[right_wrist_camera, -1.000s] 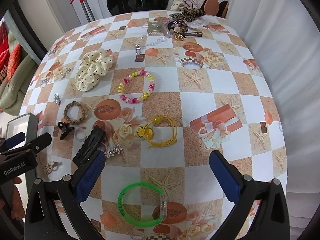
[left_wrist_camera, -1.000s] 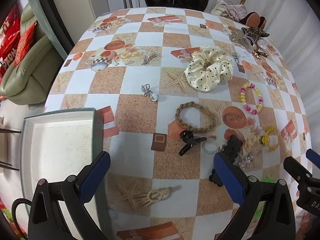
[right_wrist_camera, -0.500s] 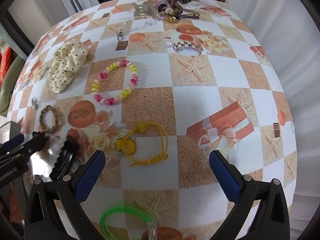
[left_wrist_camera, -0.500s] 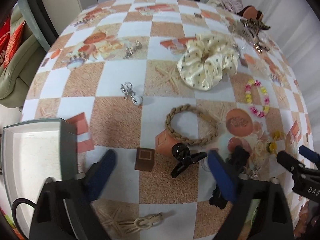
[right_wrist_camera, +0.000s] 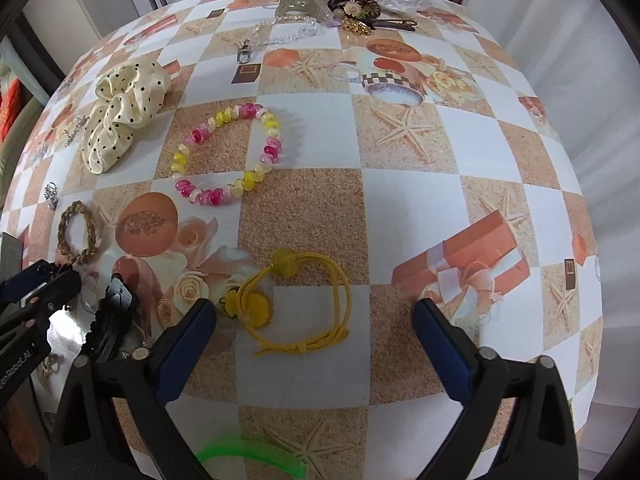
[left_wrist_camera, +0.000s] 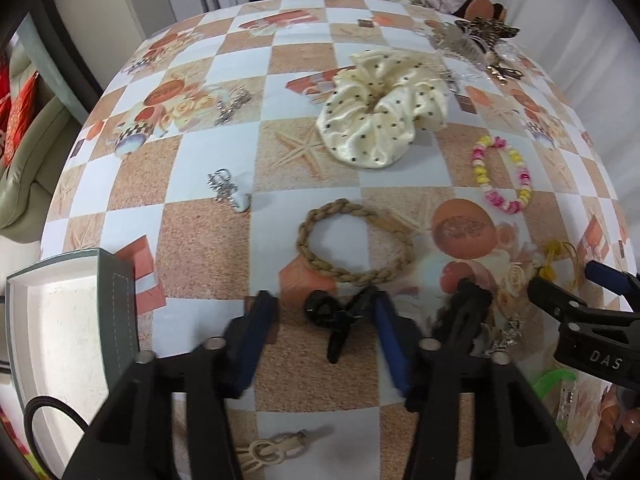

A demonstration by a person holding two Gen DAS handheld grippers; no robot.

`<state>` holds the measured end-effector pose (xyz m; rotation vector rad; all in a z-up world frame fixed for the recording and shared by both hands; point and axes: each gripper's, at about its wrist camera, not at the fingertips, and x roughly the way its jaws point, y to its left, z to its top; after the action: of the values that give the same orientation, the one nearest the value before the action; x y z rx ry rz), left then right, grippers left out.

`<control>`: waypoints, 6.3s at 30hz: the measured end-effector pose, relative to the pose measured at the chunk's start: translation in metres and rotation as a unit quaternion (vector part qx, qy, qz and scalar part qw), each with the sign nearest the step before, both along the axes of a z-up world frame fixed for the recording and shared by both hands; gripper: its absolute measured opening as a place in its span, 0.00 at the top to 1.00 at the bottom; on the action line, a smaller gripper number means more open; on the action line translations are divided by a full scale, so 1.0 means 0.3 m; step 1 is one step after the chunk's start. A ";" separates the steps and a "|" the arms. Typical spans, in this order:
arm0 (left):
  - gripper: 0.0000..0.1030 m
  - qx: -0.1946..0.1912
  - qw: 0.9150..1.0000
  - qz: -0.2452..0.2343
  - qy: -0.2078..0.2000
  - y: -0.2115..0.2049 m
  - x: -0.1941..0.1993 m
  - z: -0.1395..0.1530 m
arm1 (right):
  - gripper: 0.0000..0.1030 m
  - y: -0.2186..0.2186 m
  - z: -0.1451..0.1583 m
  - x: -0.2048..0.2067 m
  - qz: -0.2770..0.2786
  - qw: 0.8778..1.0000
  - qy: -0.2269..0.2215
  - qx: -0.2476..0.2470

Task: Organize jewelry
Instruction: 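Grasp the black claw clip with the left gripper while the right grasps the yellow hair tie, then carry both items into the white tray and open both grippers, then move both open grippers back over the jewelry on the table, then grasp the braided brown bracelet with the left gripper while the right grasps the beaded bracelet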

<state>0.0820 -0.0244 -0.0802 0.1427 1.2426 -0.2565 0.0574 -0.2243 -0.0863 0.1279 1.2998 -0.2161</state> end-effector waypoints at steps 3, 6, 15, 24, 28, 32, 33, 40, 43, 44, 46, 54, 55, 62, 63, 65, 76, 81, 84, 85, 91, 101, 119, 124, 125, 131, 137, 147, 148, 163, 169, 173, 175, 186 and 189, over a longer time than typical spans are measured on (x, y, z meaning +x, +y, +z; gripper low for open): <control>0.70 -0.006 1.000 -0.006 -0.001 -0.009 -0.010 0.009 | 0.30 0.006 0.020 -0.001 0.014 1.000 -0.009 -0.002; 0.72 -0.021 1.000 -0.010 -0.001 -0.011 -0.022 0.019 | 0.81 0.022 0.042 -0.008 0.028 0.999 -0.018 0.000; 0.72 -0.059 0.998 -0.001 -0.010 0.006 -0.053 0.102 | 0.80 -0.065 0.101 -0.073 -0.007 0.996 -0.041 0.084; 0.72 -0.085 0.996 0.017 -0.030 0.084 -0.119 0.224 | 0.80 -0.075 0.224 -0.137 -0.017 0.992 -0.057 0.116; 0.72 -0.088 0.995 0.037 -0.036 0.150 -0.160 0.264 | 0.80 -0.029 0.286 -0.157 -0.001 0.989 -0.065 0.133; 0.72 -0.086 0.993 0.067 -0.040 0.244 -0.207 0.294 | 0.80 0.076 0.330 -0.157 0.038 0.985 -0.067 0.153; 0.72 -0.084 0.993 0.072 -0.040 0.264 -0.217 0.296 | 0.80 0.114 0.339 -0.152 0.049 0.983 -0.067 0.165; 0.72 -0.058 0.989 0.131 -0.039 0.474 -0.319 0.299 | 0.80 0.401 0.367 -0.122 0.134 0.965 -0.058 0.218; 0.72 -0.045 0.985 0.162 -0.034 0.571 -0.361 0.283 | 0.80 0.545 0.354 -0.121 0.175 0.955 -0.047 0.236; 0.72 -0.040 0.984 0.172 -0.031 0.598 -0.375 0.274 | 0.80 0.588 0.347 -0.123 0.187 0.951 -0.042 0.241; 0.72 -0.030 0.981 0.191 -0.024 0.656 -0.401 0.251 | 0.80 0.692 0.324 -0.125 0.214 0.944 -0.029 0.249; 0.72 0.010 0.970 0.242 -0.006 0.819 -0.475 0.155 | 0.80 0.961 0.224 -0.125 0.279 0.926 0.010 0.255; 0.72 0.013 0.969 0.247 -0.003 0.833 -0.479 0.139 | 0.80 0.982 0.210 -0.120 0.283 0.925 0.013 0.252; 0.72 0.033 0.966 0.255 0.011 0.875 -0.493 0.050 | 0.80 1.071 0.116 -0.099 0.305 0.923 0.042 0.229; 0.72 0.032 0.966 0.257 0.013 0.877 -0.492 0.041 | 0.80 1.080 0.098 -0.095 0.308 0.924 0.045 0.223; 0.72 0.031 0.965 0.258 0.012 0.879 -0.494 0.030 | 0.80 1.082 0.075 -0.090 0.308 0.925 0.051 0.217; 0.26 0.056 0.961 0.269 -0.007 0.890 -0.505 0.049 | 0.77 1.114 0.014 -0.083 0.316 0.924 0.066 0.205; 0.26 0.053 0.961 0.271 -0.001 0.897 -0.493 0.058 | 0.57 1.102 0.033 -0.076 0.305 0.923 0.062 0.227; 0.26 0.055 0.961 0.271 0.004 0.893 -0.487 0.065 | 0.51 1.071 0.074 -0.072 0.297 0.923 0.050 0.242; 0.26 0.055 0.961 0.270 0.004 0.890 -0.485 0.070 | 0.48 1.060 0.087 -0.071 0.294 0.923 0.045 0.245; 0.00 0.060 0.966 0.251 -0.015 0.842 -0.472 0.120 | 0.40 0.944 0.161 -0.067 0.260 0.932 0.023 0.253; 0.00 0.051 0.983 0.175 -0.027 0.654 -0.360 0.201 | 0.19 0.631 0.214 -0.083 0.169 0.955 -0.004 0.244; 0.00 0.006 0.996 0.088 -0.032 0.231 -0.126 0.254 | 0.16 0.096 0.231 -0.059 0.024 0.982 -0.031 0.183; 0.00 0.004 0.995 0.098 -0.018 0.169 -0.048 0.204 | 0.16 -0.030 0.212 -0.007 -0.004 0.988 -0.027 0.150; 0.00 0.001 0.995 0.101 -0.013 0.160 -0.031 0.191 | 0.16 -0.053 0.207 0.008 -0.009 0.989 -0.025 0.148; 0.00 0.000 0.994 0.110 0.004 0.107 0.042 0.118 | 0.16 -0.130 0.167 0.095 -0.015 0.991 -0.007 0.135; 0.00 0.008 0.994 0.109 0.012 0.057 0.098 0.054 | 0.16 -0.140 0.108 0.171 0.004 0.993 0.005 0.121; 0.00 0.019 0.993 0.112 0.021 0.017 0.156 -0.016 | 0.16 -0.149 0.027 0.243 0.014 0.995 0.016 0.096; 0.00 0.019 0.993 0.112 0.021 0.015 0.159 -0.021 | 0.16 -0.144 0.027 0.248 0.018 0.996 0.013 0.089; 0.58 -0.029 0.997 0.074 0.011 -0.072 0.158 -0.002 | 0.45 0.014 0.022 0.284 0.103 0.995 0.004 0.003; 0.89 -0.046 0.996 0.072 0.019 -0.083 0.149 0.009 | 0.91 0.035 0.031 0.294 0.097 0.995 -0.002 0.015; 0.89 -0.059 0.996 0.066 0.009 -0.065 0.127 0.038 | 0.91 0.006 0.051 0.248 0.083 0.996 -0.010 0.028; 0.89 -0.063 0.996 0.065 0.006 -0.056 0.116 0.053 | 0.91 -0.008 0.065 0.234 0.074 0.996 -0.016 0.043; 0.89 -0.090 0.994 0.062 -0.019 0.011 0.033 0.183 | 0.91 -0.039 0.169 0.148 0.046 0.992 -0.043 0.105; 0.89 -0.093 0.993 0.063 -0.025 0.034 0.008 0.210 | 0.91 -0.030 0.196 0.127 0.044 0.991 -0.048 0.113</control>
<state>0.0843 -0.0142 -0.0172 -0.0897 1.1670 -0.2553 0.0955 -0.2334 -0.0274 0.2704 1.2285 0.0125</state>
